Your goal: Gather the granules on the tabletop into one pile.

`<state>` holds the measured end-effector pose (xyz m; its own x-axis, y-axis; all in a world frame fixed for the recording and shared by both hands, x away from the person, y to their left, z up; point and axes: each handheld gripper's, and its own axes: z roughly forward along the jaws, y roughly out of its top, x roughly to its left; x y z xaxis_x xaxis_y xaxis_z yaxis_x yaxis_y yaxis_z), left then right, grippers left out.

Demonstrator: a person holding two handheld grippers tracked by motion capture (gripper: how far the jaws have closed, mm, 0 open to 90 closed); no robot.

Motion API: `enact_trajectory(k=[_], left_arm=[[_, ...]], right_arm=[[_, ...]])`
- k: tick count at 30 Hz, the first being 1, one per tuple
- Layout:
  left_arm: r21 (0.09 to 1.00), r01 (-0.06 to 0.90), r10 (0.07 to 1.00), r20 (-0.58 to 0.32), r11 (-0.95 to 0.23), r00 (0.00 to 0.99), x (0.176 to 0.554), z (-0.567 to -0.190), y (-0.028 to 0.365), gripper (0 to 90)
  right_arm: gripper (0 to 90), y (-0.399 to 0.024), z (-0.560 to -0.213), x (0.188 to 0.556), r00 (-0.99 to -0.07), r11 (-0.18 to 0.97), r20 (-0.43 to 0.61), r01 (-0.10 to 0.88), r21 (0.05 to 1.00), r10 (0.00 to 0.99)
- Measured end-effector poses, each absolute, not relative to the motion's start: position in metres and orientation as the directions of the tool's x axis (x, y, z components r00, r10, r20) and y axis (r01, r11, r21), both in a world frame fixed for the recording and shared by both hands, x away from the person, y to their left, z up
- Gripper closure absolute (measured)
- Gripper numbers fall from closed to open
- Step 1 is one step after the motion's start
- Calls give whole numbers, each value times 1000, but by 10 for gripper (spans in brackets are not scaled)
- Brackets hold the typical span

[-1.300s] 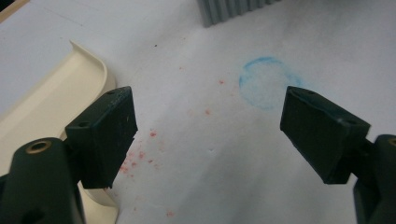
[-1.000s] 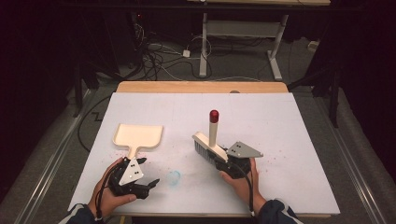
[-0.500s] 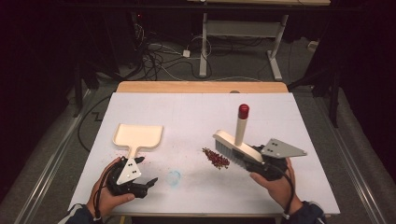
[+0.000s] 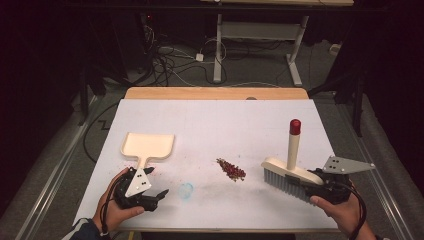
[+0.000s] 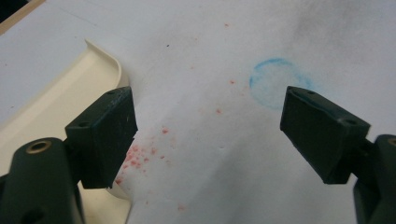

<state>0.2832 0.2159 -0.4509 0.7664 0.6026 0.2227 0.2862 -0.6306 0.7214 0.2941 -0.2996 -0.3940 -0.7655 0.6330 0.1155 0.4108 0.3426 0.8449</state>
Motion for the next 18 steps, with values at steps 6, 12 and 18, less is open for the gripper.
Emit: enact_trajectory(k=[6, 12, 18], left_arm=[[709, 305, 590, 192, -636, 785, 285, -454, 214, 177], [705, 303, 587, 197, -641, 785, 285, -454, 213, 179], [706, 304, 591, 199, -639, 782, 284, -453, 213, 179]], right_arm=[[673, -298, -405, 309, -759, 358, 206, 505, 785, 617], [673, -300, -413, 330, -732, 331, 308, 586, 740, 608], [631, -305, -418, 361, -694, 348, 294, 626, 698, 658]])
